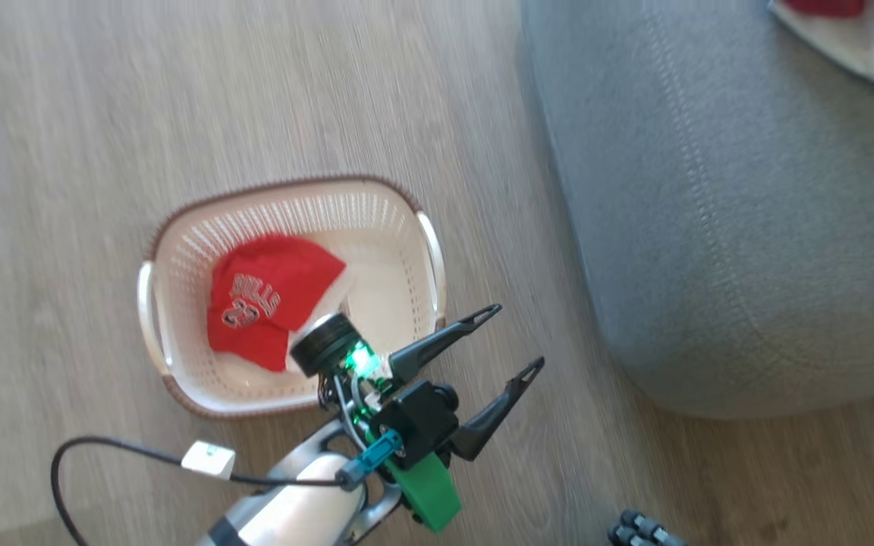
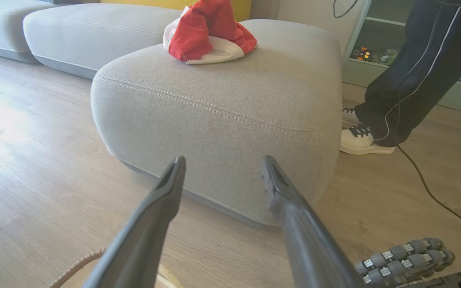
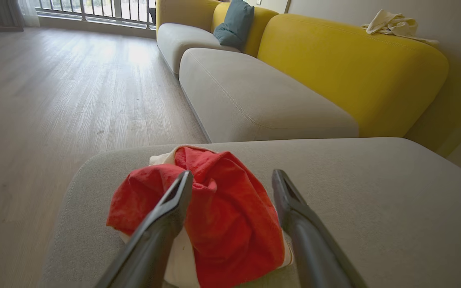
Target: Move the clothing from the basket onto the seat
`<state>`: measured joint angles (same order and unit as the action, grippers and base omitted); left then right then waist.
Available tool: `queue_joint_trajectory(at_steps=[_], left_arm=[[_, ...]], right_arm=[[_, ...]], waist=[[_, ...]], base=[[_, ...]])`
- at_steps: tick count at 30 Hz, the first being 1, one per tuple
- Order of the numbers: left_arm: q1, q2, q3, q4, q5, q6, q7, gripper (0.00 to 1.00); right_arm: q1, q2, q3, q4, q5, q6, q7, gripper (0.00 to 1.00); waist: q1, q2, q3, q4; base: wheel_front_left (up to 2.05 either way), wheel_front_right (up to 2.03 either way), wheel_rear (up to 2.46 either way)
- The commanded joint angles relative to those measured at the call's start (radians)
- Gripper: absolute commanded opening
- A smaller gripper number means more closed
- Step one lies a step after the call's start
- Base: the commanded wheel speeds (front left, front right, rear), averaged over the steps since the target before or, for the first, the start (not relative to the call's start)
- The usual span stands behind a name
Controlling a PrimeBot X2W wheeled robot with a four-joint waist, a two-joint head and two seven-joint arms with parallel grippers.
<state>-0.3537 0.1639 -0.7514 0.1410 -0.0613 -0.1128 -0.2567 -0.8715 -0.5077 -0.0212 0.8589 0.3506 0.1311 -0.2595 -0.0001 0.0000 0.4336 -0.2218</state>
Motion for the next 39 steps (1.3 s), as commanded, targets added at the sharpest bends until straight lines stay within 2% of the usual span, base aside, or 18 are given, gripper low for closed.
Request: queue_joint_trajectory(at_steps=[1, 5, 12, 19, 20, 30, 34, 39], left_arm=[[0.020, -0.013, 0.036, -0.027, -0.005, -0.004, -0.005, 1.00], [0.059, -0.037, 0.070, -0.029, -0.006, -0.004, -0.005, 1.00], [0.123, -0.096, 0.223, -0.043, -0.057, 0.006, -0.005, 1.00], [0.178, -0.112, 0.367, -0.058, -0.079, 0.030, -0.005, 1.00], [0.178, -0.112, 0.367, -0.058, -0.079, 0.030, -0.005, 1.00], [0.221, -0.113, 0.494, -0.119, -0.115, 0.149, -0.005, 1.00], [0.244, -0.113, 0.534, -0.122, -0.114, 0.220, -0.005, 1.00], [0.281, -0.114, 0.550, -0.112, -0.097, 0.285, -0.005, 1.00]], right_arm=[[0.033, -0.041, 0.012, -0.038, -0.002, 0.000, -0.002, 1.00], [0.085, -0.057, 0.015, -0.098, 0.009, 0.000, -0.002, 1.00], [0.234, -0.063, -0.016, -0.283, 0.018, 0.000, -0.002, 1.00], [0.384, -0.019, 0.004, -0.536, 0.029, 0.000, -0.002, 1.00], [0.384, -0.019, 0.004, -0.536, 0.029, 0.000, -0.002, 1.00], [0.571, 0.080, 0.075, -0.797, 0.031, 0.000, -0.002, 1.00], [0.671, 0.138, 0.101, -0.843, 0.018, 0.000, -0.002, 1.00], [0.771, 0.200, 0.100, -0.840, -0.017, 0.000, -0.002, 1.00]], waist=[[0.0001, 0.0000, -0.083, 0.011], [0.0001, 0.0000, -0.154, 0.027], [0.0001, 0.0000, -0.270, 0.091], [0.0001, 0.0000, -0.338, 0.146], [0.0001, 0.0000, -0.338, 0.146], [0.0001, 0.0000, -0.370, 0.227], [0.0001, 0.0000, -0.382, 0.266], [0.0001, 0.0000, -0.392, 0.286]], base=[[0.00, 0.00, 0.00], [0.00, 0.00, 0.00], [0.00, 0.00, 0.00], [0.00, 0.00, 0.00], [0.00, 0.00, 0.00], [0.00, 0.00, 0.00], [0.00, 0.00, 0.00], [0.00, 0.00, 0.00]])
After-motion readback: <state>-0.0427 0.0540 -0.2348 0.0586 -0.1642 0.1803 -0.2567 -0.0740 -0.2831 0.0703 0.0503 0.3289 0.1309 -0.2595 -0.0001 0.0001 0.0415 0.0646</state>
